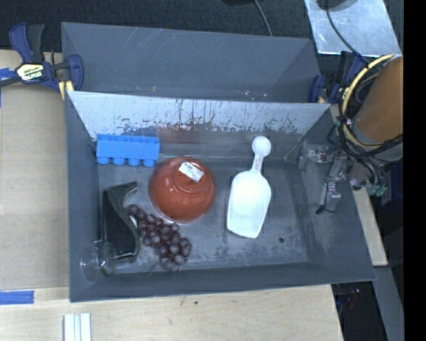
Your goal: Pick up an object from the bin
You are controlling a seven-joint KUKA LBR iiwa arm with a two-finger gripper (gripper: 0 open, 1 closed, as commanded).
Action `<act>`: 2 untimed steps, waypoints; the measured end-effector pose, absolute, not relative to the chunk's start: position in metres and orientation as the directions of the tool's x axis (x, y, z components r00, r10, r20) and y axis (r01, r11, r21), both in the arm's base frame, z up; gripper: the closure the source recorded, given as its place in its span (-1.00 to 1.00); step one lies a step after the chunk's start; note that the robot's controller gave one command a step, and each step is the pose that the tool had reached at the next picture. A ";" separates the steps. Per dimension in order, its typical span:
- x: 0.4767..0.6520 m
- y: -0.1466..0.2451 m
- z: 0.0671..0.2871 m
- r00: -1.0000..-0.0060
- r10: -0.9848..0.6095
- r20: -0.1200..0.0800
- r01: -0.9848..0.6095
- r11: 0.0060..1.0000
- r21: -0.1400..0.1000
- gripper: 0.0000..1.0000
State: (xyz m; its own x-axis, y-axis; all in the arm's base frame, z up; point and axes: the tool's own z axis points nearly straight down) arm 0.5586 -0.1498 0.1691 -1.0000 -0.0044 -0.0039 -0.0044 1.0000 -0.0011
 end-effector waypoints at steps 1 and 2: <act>0.559 -0.150 0.169 -1.000 -0.004 -0.004 -0.004 1.000 -0.001 -1.00; 0.546 -0.147 0.156 -1.000 -0.002 -0.014 -0.002 1.000 -0.003 -1.00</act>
Offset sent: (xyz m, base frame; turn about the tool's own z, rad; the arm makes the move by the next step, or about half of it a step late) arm -0.0444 0.0072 -0.0459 0.0130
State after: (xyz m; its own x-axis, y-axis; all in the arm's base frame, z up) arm 0.5459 -0.1472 0.1559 -0.9999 -0.0025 -0.0138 -0.0025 1.0000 -0.0033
